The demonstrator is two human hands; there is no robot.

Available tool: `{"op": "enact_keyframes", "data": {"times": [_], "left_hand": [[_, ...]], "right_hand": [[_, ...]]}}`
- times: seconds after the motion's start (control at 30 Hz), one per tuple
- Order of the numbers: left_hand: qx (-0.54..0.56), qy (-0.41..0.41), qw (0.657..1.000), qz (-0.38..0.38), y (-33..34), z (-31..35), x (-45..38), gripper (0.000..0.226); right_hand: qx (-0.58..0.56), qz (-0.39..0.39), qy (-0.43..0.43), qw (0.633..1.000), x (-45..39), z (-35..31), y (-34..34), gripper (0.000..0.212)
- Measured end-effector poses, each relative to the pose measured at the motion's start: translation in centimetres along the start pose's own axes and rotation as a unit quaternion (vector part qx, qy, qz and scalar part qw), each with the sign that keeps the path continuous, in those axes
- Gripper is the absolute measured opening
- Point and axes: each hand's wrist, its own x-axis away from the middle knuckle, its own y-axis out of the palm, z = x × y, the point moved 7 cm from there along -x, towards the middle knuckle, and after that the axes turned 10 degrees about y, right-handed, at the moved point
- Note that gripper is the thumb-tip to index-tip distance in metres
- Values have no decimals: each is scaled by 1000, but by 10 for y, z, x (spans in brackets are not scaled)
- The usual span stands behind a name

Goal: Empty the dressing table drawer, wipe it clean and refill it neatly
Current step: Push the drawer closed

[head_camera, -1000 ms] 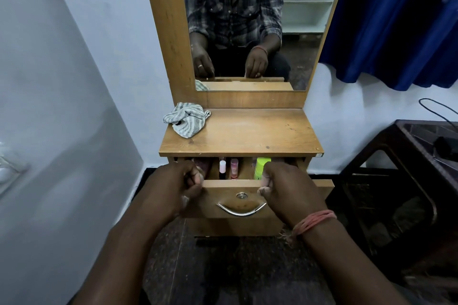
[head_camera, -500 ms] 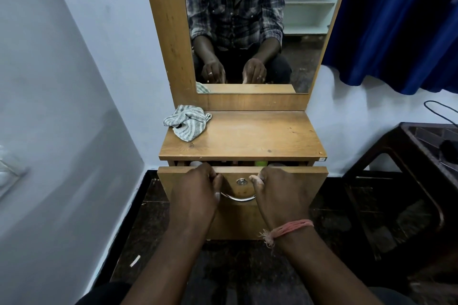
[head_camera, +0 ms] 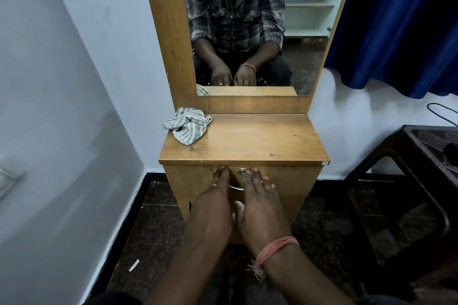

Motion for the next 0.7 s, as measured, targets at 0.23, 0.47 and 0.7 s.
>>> {"op": "enact_keyframes", "data": {"times": [0.23,0.47,0.7], "left_hand": [[16,-29,999,-22,21,-10,-7,96],[-11,-21,999,-29,21,-10,-9,98],[-18,17,999,-37,3,6,-3,55]], "right_hand": [[5,-48,-7,999,-4,0,13,91],[-42,-82,-7,996,-7,4,17,91],[-59,-4,-17,998,1,1,-14,61]]}}
